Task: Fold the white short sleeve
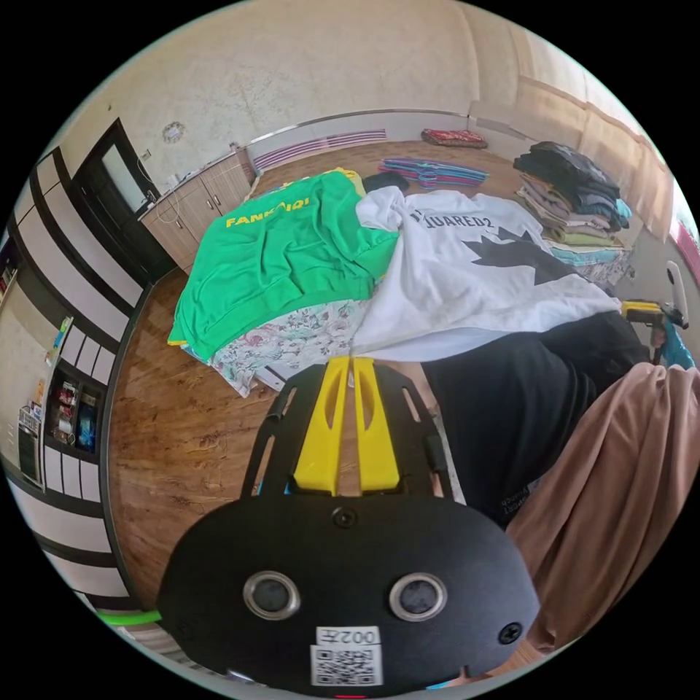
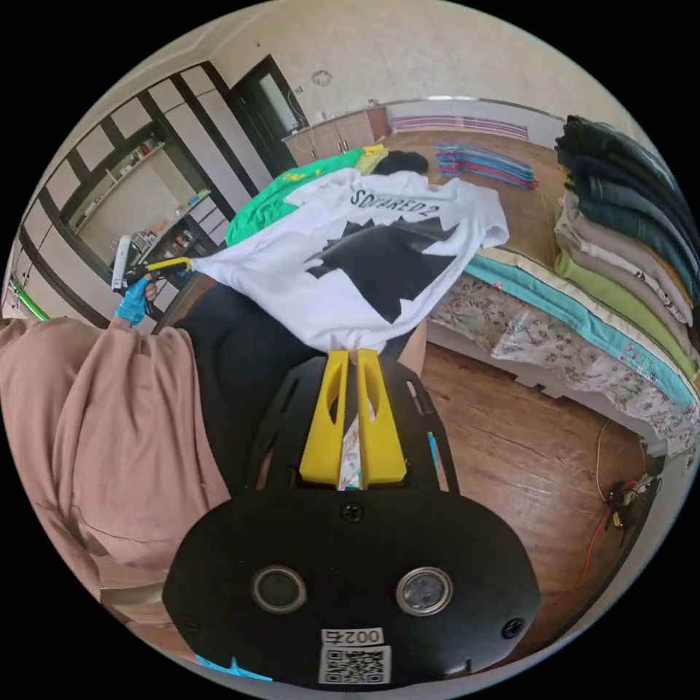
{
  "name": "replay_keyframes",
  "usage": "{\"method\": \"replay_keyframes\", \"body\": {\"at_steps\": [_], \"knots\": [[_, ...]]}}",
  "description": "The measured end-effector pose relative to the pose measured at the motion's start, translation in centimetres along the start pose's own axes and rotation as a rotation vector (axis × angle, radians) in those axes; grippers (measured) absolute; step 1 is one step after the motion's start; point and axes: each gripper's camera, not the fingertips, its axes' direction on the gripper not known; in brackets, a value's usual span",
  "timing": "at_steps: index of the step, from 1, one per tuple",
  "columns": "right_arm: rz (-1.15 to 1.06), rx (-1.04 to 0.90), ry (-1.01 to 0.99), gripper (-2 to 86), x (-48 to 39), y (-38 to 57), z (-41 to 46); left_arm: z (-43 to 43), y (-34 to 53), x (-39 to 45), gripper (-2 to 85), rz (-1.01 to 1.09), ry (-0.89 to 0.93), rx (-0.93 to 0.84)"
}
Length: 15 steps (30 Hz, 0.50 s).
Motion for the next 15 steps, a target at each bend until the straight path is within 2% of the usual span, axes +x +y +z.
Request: {"method": "replay_keyframes", "body": {"at_steps": [5, 7, 11, 15], "knots": [[0.029, 0.239, -0.066, 0.1, 2.0, -1.5, -7.0, -1.3, -1.2, -0.1, -1.0, 0.023, -0.016, 0.032], [0.060, 0.265, -0.077, 0.0, 3.5, -2.8, -8.4, -1.4, -2.0, -0.1, -1.0, 0.041, -0.036, 0.034], [0.092, 0.157, 0.108, 0.5, 5.7, -6.7, -6.6, -0.1, -4.0, -0.4, -1.0, 0.057, -0.059, 0.006], [0.107, 0.067, 0.149, 2.5, 7.4, -9.0, -3.1, 2.9, -5.3, -0.6, -1.0, 0.062, -0.057, -0.045]]}}
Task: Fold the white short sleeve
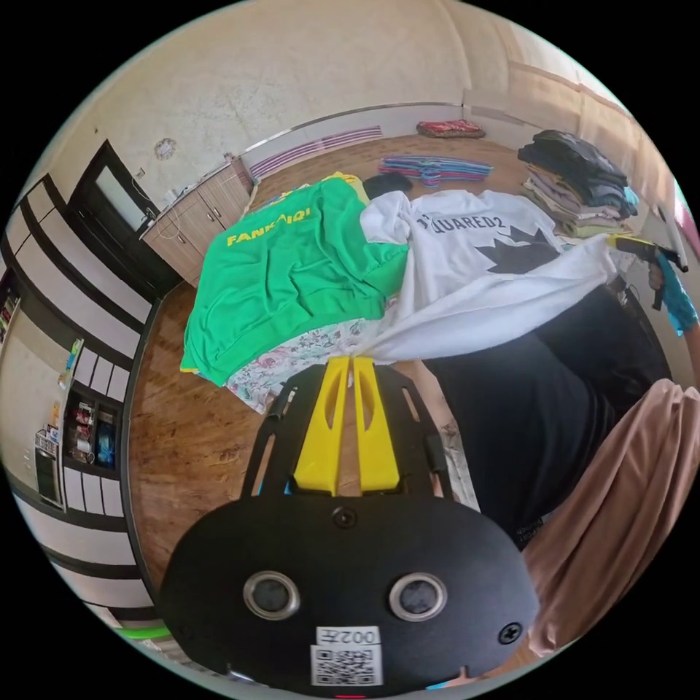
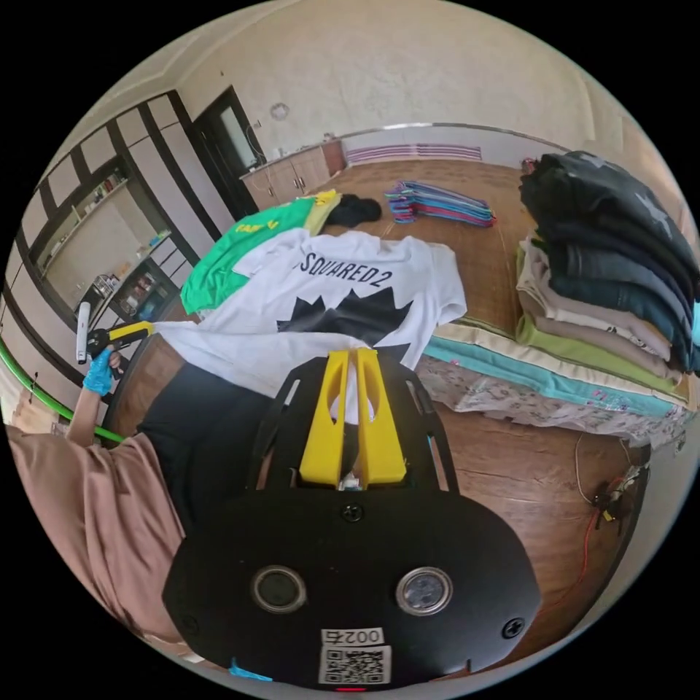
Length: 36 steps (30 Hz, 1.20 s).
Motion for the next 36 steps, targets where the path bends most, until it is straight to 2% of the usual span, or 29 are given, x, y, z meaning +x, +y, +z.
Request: {"method": "replay_keyframes", "body": {"at_steps": [4, 12, 15, 17, 21, 28, 36], "knots": [[0.016, -0.090, -0.026, 7.7, 1.3, -0.1, 2.3, 2.4, -0.2, -0.2, -1.0, -0.016, 0.006, -0.062], [0.141, 0.045, -0.057, 11.1, 3.4, 4.7, -1.0, 3.3, 1.7, -1.2, -1.0, -0.047, 0.060, -0.054], [0.142, 0.020, -0.088, 9.4, 3.1, 5.7, -0.5, 3.5, 2.1, -1.2, -1.0, -0.037, 0.063, -0.042], [0.140, 0.067, -0.082, 4.7, 2.3, 6.0, -1.2, 3.5, 2.3, -1.3, -1.0, -0.036, 0.068, -0.037], [0.086, 0.152, -0.019, 0.9, 0.0, 6.1, -4.0, 2.2, 3.3, -1.8, -1.0, -0.029, 0.081, 0.004], [-0.047, 0.327, 0.119, -0.2, -4.4, 6.1, -14.8, -1.6, 5.4, -1.8, -1.0, 0.088, 0.180, 0.094], [-0.118, 0.169, 0.213, -0.3, -5.7, 5.4, -20.4, -3.3, 7.5, 1.7, -1.0, 0.297, 0.335, 0.102]]}}
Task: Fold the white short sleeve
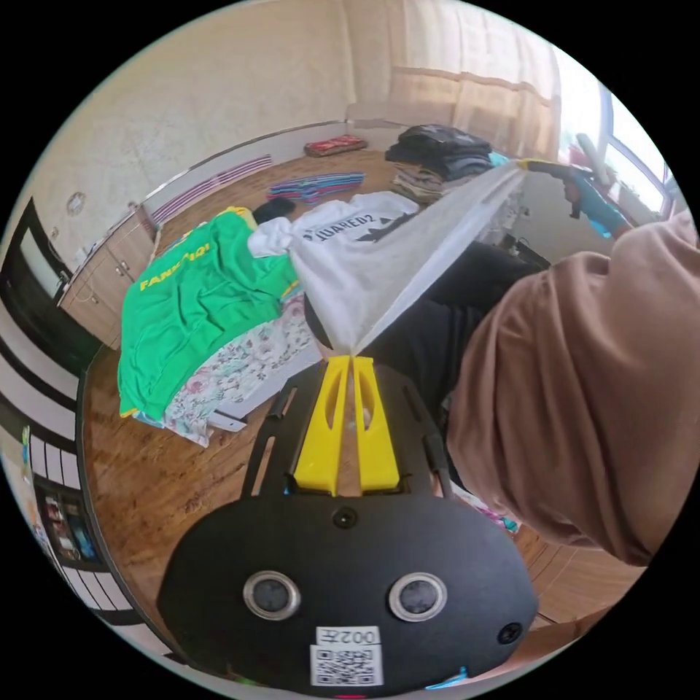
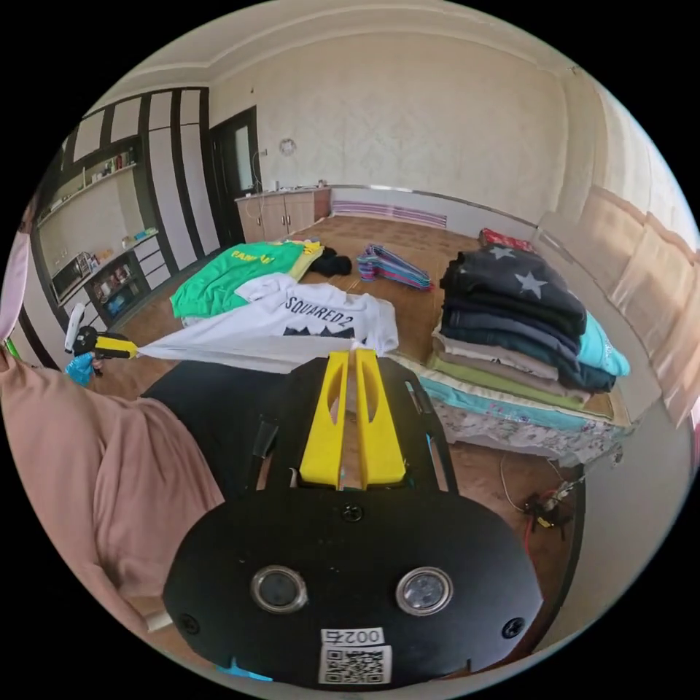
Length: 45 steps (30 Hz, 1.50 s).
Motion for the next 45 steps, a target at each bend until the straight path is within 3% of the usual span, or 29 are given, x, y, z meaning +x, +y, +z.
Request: {"method": "replay_keyframes", "body": {"at_steps": [5, 14, 18, 22, 28, 33, 45], "knots": [[-0.048, -0.341, -0.133, -0.1, -0.7, 4.5, 6.1, 3.1, 1.6, 0.2, -0.9, -0.028, 0.069, -0.056], [-0.071, -0.535, -0.202, 4.8, -4.6, 7.5, 13.1, 5.4, 3.3, -1.3, 2.9, -0.145, 0.126, -0.091], [-0.076, -0.492, -0.138, 6.7, -6.5, 5.9, 12.2, 6.9, 3.4, -1.3, 3.2, -0.153, 0.129, -0.088], [-0.122, -0.341, -0.230, 6.7, -11.5, 2.2, 11.1, 7.7, 3.1, -0.9, 2.8, -0.132, 0.156, -0.076], [-0.378, -0.251, -0.402, 6.8, -24.6, -2.8, 13.4, 7.6, 3.1, -0.8, -0.5, -0.115, 0.141, -0.058], [-0.563, -0.286, -0.528, 7.5, -33.6, -4.5, 16.5, 6.8, 3.6, -1.0, -0.9, -0.132, 0.141, -0.036], [-0.743, -0.424, -0.479, 6.0, -43.5, -4.6, 21.2, 5.9, 0.1, 2.4, 1.0, 0.032, 0.210, 0.009]]}}
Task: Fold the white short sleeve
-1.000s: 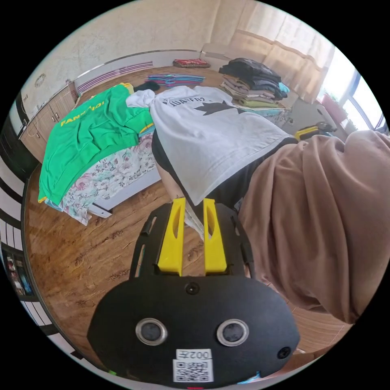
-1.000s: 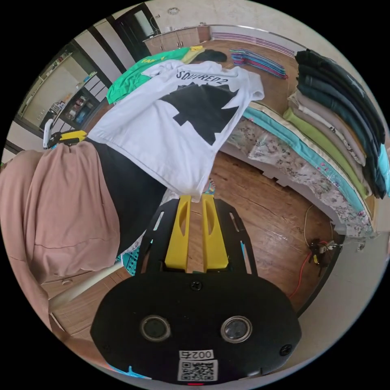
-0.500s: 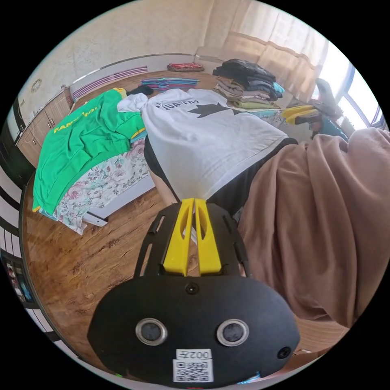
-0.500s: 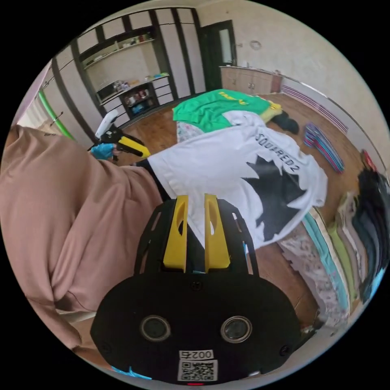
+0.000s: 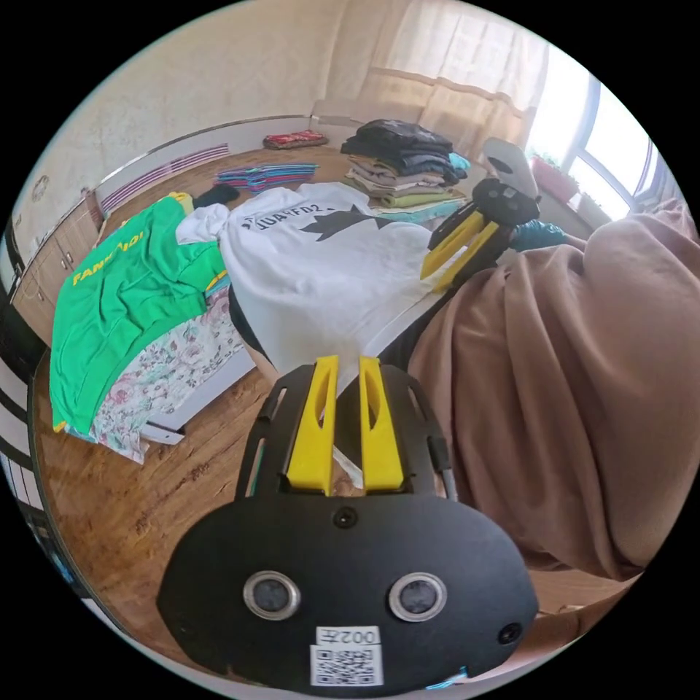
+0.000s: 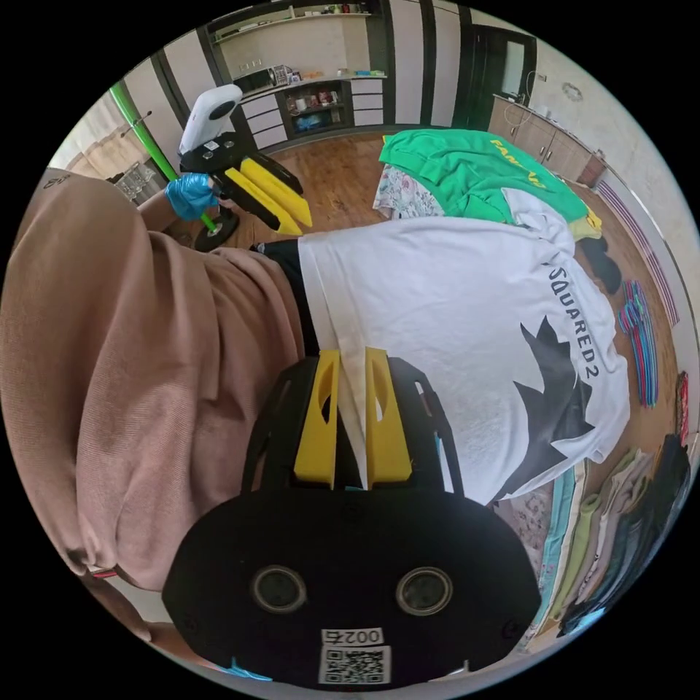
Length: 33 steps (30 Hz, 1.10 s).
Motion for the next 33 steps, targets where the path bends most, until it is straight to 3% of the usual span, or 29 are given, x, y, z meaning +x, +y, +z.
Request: {"method": "replay_keyframes", "body": {"at_steps": [9, 20, 33], "knots": [[0.036, 0.069, 0.036, -0.4, -1.2, -1.4, -0.7, 1.6, -3.4, 3.2, 2.6, 0.143, 0.032, -0.010], [0.087, 0.184, -0.066, -0.9, -1.3, -0.5, -3.3, 1.6, -3.8, 4.0, -0.9, 0.110, -0.023, -0.026], [0.009, 0.077, -0.106, -0.9, -3.1, 0.5, -2.5, 0.9, -3.1, 5.6, -0.9, 0.177, 0.047, -0.048]]}}
